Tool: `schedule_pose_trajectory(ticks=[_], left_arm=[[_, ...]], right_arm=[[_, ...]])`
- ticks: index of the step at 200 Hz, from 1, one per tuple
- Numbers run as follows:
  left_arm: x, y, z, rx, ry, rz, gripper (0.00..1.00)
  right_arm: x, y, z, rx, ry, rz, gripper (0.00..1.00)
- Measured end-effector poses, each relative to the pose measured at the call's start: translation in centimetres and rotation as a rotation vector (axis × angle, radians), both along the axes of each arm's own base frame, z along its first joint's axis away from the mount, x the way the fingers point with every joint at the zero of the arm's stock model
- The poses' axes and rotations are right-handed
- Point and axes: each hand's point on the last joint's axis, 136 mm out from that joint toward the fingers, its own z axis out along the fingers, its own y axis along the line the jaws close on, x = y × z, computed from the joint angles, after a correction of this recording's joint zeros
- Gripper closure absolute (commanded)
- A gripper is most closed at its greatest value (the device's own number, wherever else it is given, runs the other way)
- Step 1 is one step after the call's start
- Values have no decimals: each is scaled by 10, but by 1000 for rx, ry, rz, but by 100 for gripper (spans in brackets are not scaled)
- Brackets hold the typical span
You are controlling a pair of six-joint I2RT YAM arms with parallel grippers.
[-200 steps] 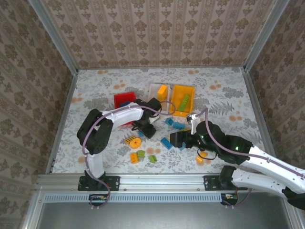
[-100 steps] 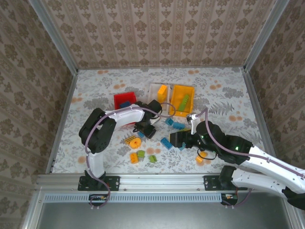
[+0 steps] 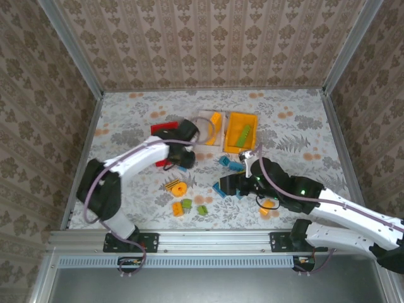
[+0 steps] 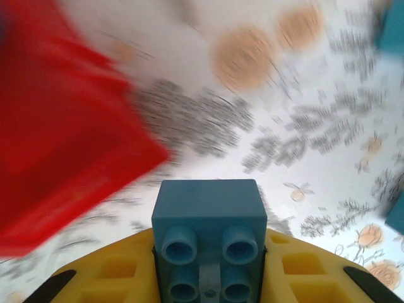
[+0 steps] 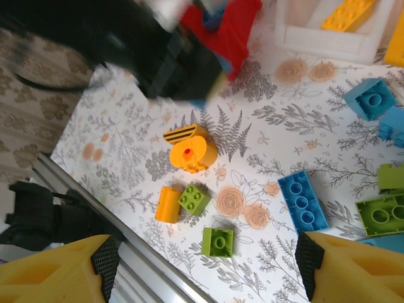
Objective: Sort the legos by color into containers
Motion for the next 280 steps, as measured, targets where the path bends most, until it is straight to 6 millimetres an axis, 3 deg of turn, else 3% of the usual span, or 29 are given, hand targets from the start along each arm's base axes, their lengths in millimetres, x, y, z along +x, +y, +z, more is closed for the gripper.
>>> schedule_pose_trajectory(ticks=[14, 28, 46, 65, 88, 120, 155, 209, 236, 258, 280], left_arm=[[18, 28, 25, -51, -53, 121, 76], [33, 54, 35, -74, -76, 222, 76], [47, 78, 32, -78, -64, 314, 76], [62, 87, 19, -68, -30, 362, 77], [79, 87, -5, -43, 18, 391, 75], [90, 84, -39, -14, 74, 413, 72], [93, 84, -51, -9, 91, 427, 61], [95, 76, -48, -34, 79, 430, 41], [93, 69, -40, -50, 68, 425, 40], [90, 65, -23, -69, 37, 428, 40], [88, 63, 12, -121, -35, 445, 36]], right_arm=[[4, 8, -4, -24, 3, 16, 23], [10, 18, -2, -32, -7, 31, 23], [19, 31, 5, -28, -26, 44, 23], [29, 39, 12, -19, -46, 40, 23], [40, 43, 15, -18, -52, 18, 24], [56, 34, 13, -29, -51, -50, 24], [65, 23, 7, -30, -31, -107, 24], [67, 6, -10, -66, 10, -154, 24], [69, -6, -9, -76, 5, -189, 24], [72, -19, -8, -90, 2, -228, 28], [73, -33, -13, -135, 6, -267, 31]])
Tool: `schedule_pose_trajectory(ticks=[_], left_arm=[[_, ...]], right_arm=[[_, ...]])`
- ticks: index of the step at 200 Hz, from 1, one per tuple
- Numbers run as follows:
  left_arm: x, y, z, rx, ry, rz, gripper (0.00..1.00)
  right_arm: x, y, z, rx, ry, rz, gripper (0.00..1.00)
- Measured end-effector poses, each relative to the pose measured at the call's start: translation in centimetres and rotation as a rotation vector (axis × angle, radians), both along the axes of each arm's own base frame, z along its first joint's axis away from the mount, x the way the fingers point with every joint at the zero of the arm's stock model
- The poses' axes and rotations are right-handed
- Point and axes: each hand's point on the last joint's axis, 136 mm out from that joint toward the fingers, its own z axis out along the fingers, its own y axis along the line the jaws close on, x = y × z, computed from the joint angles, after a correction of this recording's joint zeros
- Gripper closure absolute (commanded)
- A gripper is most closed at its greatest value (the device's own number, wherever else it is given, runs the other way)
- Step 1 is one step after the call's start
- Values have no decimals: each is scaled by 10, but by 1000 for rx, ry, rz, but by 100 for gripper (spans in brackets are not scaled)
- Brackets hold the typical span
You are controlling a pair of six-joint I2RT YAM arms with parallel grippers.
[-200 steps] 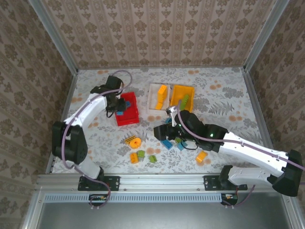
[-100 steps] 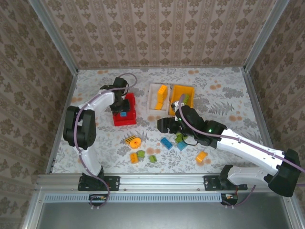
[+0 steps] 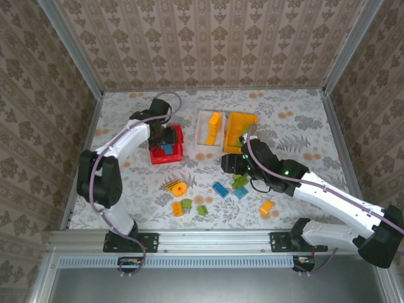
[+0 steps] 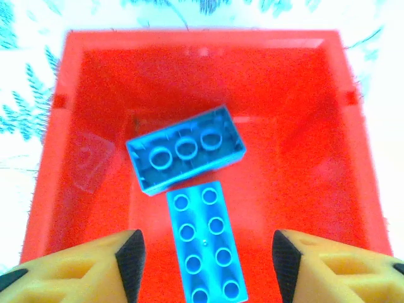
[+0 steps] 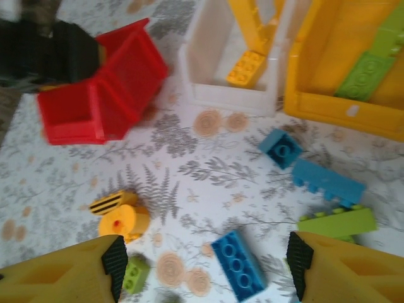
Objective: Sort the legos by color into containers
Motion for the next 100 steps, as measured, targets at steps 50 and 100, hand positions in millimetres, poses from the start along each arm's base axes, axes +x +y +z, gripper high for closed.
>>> schedule_pose_trajectory(ticks=[50, 100], left_arm=[[-18, -8, 76, -98, -181, 12, 35], [-46, -9, 41, -91, -82, 11, 51]], right_arm=[[-18, -41, -27, -155, 100, -97, 33], [-58, -84, -75, -199, 257, -222, 37]])
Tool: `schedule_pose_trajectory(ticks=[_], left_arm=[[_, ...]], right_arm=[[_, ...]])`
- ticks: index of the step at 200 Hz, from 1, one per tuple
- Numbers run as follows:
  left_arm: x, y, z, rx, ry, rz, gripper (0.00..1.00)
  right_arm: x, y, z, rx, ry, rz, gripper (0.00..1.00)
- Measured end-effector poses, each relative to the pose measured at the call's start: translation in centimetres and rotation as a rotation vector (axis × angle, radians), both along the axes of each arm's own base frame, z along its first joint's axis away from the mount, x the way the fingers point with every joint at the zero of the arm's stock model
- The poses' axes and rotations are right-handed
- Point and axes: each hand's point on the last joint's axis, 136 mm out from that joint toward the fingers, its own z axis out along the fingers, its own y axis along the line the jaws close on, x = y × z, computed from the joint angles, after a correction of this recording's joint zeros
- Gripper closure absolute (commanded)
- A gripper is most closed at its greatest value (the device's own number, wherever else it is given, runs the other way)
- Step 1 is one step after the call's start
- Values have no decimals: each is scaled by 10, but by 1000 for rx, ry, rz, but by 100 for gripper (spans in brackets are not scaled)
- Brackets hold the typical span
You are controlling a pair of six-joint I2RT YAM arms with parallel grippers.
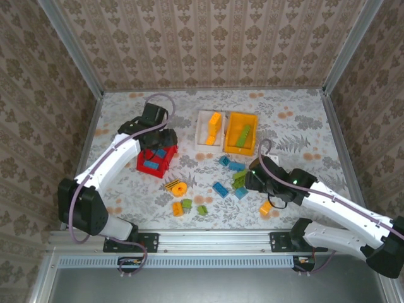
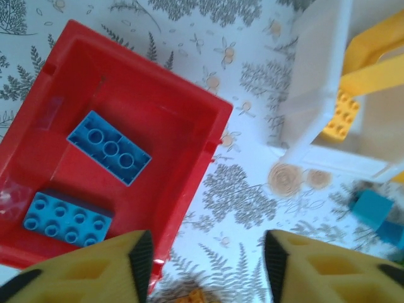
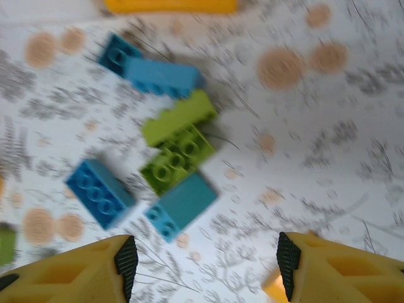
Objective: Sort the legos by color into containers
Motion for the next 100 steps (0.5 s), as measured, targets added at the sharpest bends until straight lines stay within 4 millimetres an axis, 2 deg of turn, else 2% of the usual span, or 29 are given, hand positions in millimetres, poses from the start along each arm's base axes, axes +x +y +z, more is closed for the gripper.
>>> schedule_pose_trajectory(ticks=[7, 18, 35, 69, 84, 100], left_arm=[[-2, 2, -2, 11, 10, 2, 52], [-4, 6, -4, 25, 17, 6, 59], [-6, 17, -10, 39, 29, 19, 66], [-8, 53, -42, 71, 114, 84, 72], [-4, 51, -57, 75, 151, 70, 72], [-1, 41, -75, 64, 189, 42, 72]], right_arm=[[-4, -4, -7, -8, 22, -12, 37], [-9, -8, -16, -16, 49, -34, 38], [-13, -11, -21, -6, 58, -60, 41], [-18, -17, -24, 15, 62, -100, 44], [-20, -21, -27, 12, 74, -121, 44], [-25, -29, -30, 10, 88, -161, 38]])
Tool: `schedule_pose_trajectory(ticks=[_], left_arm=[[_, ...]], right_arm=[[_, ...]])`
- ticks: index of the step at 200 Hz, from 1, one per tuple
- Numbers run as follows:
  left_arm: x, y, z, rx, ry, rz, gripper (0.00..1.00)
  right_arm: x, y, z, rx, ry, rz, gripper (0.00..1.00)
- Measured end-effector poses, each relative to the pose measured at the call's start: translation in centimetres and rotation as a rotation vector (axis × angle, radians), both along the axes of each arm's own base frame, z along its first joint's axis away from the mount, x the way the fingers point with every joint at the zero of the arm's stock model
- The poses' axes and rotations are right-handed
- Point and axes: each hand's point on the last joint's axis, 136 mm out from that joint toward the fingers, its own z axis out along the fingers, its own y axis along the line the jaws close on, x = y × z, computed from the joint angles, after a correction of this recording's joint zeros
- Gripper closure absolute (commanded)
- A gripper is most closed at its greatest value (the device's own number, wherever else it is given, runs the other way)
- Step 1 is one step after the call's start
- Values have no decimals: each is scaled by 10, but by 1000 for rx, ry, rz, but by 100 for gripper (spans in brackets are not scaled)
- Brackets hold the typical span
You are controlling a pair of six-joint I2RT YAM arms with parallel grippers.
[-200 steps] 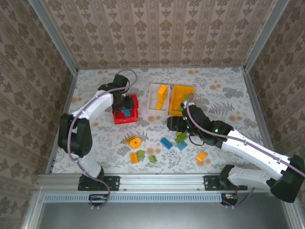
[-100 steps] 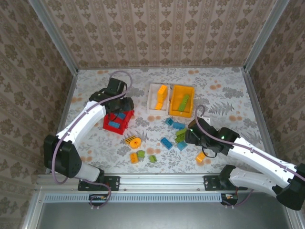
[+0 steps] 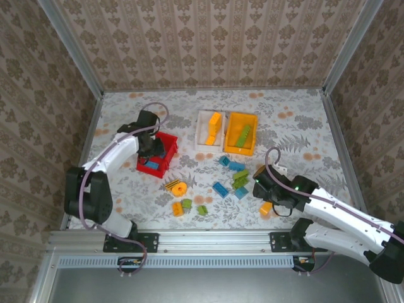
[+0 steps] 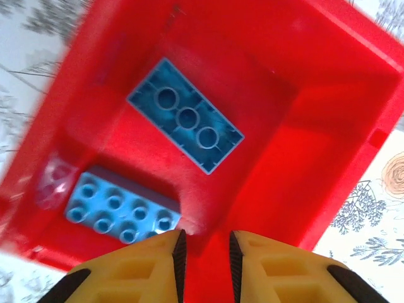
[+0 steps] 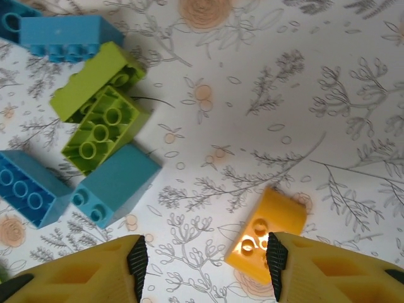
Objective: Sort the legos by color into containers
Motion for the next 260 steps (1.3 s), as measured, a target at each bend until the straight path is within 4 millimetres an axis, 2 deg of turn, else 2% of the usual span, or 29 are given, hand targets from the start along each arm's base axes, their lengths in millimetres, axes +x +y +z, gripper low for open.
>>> schedule_pose_trajectory(ticks=[28, 61, 85, 112, 131, 145, 165, 187, 202, 228, 246, 260], left_arm=[[3, -18, -19, -24, 35, -42, 72], [12, -44, -17, -54, 21, -96, 72], [23, -57, -10, -76, -8, -114, 72], [25, -57, -9, -71, -16, -111, 70], [24, -53, -3, -57, -38, -97, 61], [20, -51, 13, -47, -75, -91, 54], [10, -59, 47, -57, -160, -110, 51], [-13, -83, 89, -106, -264, -170, 50], [-30, -98, 107, -150, -307, -209, 48], [-63, -114, 112, -204, -322, -253, 46], [-84, -121, 106, -220, -311, -276, 45], [-97, -128, 106, -223, -314, -297, 45]], right_arm=[[-4, -18, -9, 5, 20, -100, 33], [-12, -36, -37, -15, 101, -200, 31], [-17, -33, -58, -3, 170, -222, 31], [-17, -23, -71, 39, 212, -230, 30], [-19, -20, -79, 66, 223, -243, 32], [-22, -20, -85, 76, 232, -257, 34], [-24, -21, -88, 81, 236, -266, 37], [-24, -20, -88, 87, 236, -279, 47], [-25, -22, -90, 87, 236, -287, 53], [-25, -23, -89, 97, 224, -297, 73], [-17, -18, -83, 117, 191, -278, 76], [-5, -14, -67, 109, 149, -235, 76]])
